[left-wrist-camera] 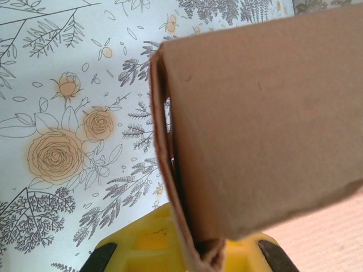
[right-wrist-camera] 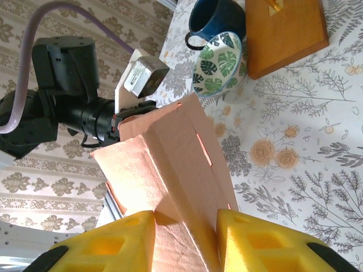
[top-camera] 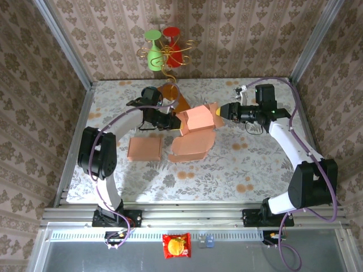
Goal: Fold the paper box
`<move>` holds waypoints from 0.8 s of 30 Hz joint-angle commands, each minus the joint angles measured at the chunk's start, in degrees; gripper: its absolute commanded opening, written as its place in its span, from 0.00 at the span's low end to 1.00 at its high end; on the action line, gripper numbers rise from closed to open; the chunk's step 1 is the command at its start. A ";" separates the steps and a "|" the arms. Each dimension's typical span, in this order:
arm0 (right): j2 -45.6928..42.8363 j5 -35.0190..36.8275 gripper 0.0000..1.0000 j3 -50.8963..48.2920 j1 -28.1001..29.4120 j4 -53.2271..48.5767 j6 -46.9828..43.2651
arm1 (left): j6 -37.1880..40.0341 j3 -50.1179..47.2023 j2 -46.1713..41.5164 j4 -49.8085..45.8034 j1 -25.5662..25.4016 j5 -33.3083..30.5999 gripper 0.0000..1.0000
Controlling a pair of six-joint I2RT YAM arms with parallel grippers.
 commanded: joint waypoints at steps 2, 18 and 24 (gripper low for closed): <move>0.70 2.74 0.34 2.86 1.10 -4.16 -3.01 | 0.16 2.50 0.07 -1.50 -0.75 -1.70 0.00; -0.01 20.46 0.34 5.13 5.86 -11.84 -8.08 | -1.16 3.56 -1.12 -2.98 -2.81 -4.56 0.00; 0.43 27.36 0.35 6.42 7.92 -14.62 -9.70 | -1.24 5.56 -1.12 -5.67 -4.46 -6.79 0.00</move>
